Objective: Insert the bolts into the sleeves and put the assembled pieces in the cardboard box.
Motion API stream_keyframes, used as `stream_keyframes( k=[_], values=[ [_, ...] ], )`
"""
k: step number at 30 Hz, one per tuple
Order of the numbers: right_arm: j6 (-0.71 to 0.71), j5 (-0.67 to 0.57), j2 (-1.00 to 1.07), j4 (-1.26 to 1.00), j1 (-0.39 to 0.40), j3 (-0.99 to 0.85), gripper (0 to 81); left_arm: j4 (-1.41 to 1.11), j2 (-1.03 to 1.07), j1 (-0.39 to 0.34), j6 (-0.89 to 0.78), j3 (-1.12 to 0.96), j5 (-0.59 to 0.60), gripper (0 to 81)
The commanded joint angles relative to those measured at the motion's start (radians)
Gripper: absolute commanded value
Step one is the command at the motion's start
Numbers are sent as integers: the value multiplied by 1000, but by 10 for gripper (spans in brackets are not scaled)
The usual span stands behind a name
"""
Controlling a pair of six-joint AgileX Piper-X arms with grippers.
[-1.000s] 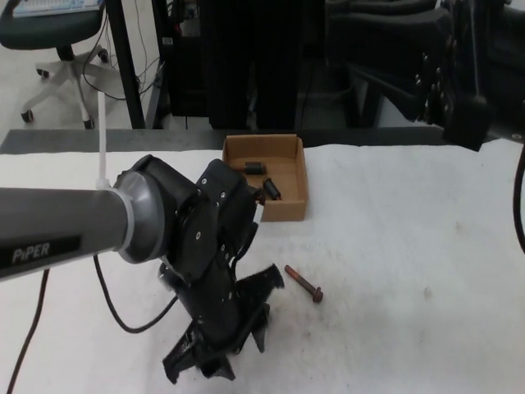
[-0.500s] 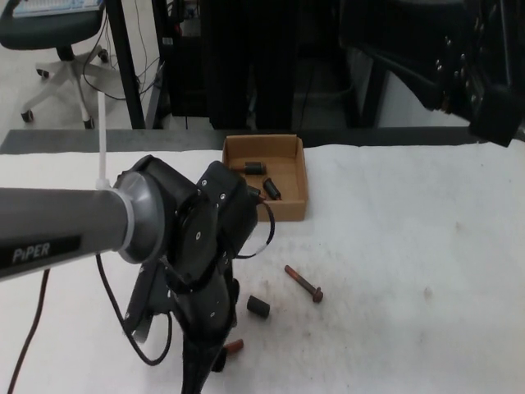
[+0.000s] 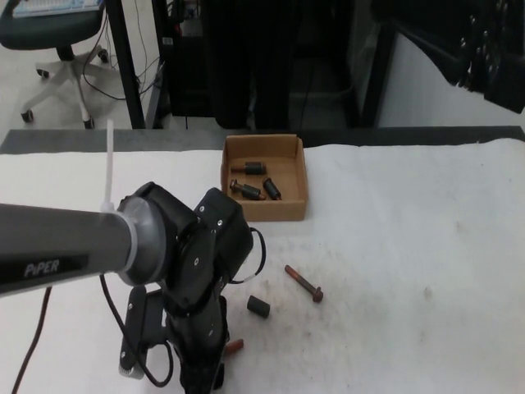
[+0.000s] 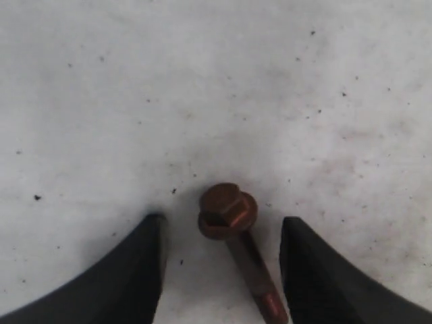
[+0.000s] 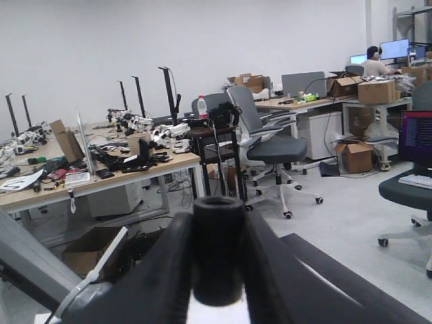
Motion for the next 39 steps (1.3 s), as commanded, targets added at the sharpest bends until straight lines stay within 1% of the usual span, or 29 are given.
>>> stream_keyframes(
  k=[1,11,13,14,15,17,19,20,24,26,29,30,34,36,38,39],
  values=[
    [3,-14,-12,0,-3,-11,6,-66,23,0,-15,8,-4,486],
    [3,-14,-12,40,-3,-11,6,-111,50,0,-90,8,-6,486],
    [3,-14,-12,40,-3,-11,6,-121,55,0,-96,8,-6,464],
    [3,-14,-12,40,-3,-11,6,-122,58,0,-108,8,-6,429],
    [3,-14,-12,40,-3,-11,6,-126,61,0,-123,8,-6,373],
    [3,-14,-12,40,-3,-11,6,-137,63,0,-149,8,-6,225],
    [3,-14,-12,40,-3,-11,6,-139,63,0,-168,8,-6,27],
    [3,-14,-12,40,-3,-11,6,-139,63,0,-171,8,-6,1],
    [3,-14,-12,43,-3,-11,6,-148,63,0,-151,8,-4,3],
    [3,-14,-12,52,-3,-11,6,-192,58,2,-46,8,-4,3],
    [3,-14,-12,56,-3,-11,6,-285,48,17,161,6,-4,3],
    [3,-14,-9,54,-3,-11,6,-319,39,24,254,6,-8,3],
    [3,-14,-9,54,-3,-11,6,-347,-2,57,680,-4,-8,3],
    [3,-14,-9,54,-3,-11,6,-311,-26,79,965,-16,-12,3],
    [3,-14,-9,54,-3,-11,6,-245,-47,101,1284,-37,-12,3],
    [3,-15,-9,54,-3,-11,6,-206,-55,114,1409,-51,-14,3]
  ],
)
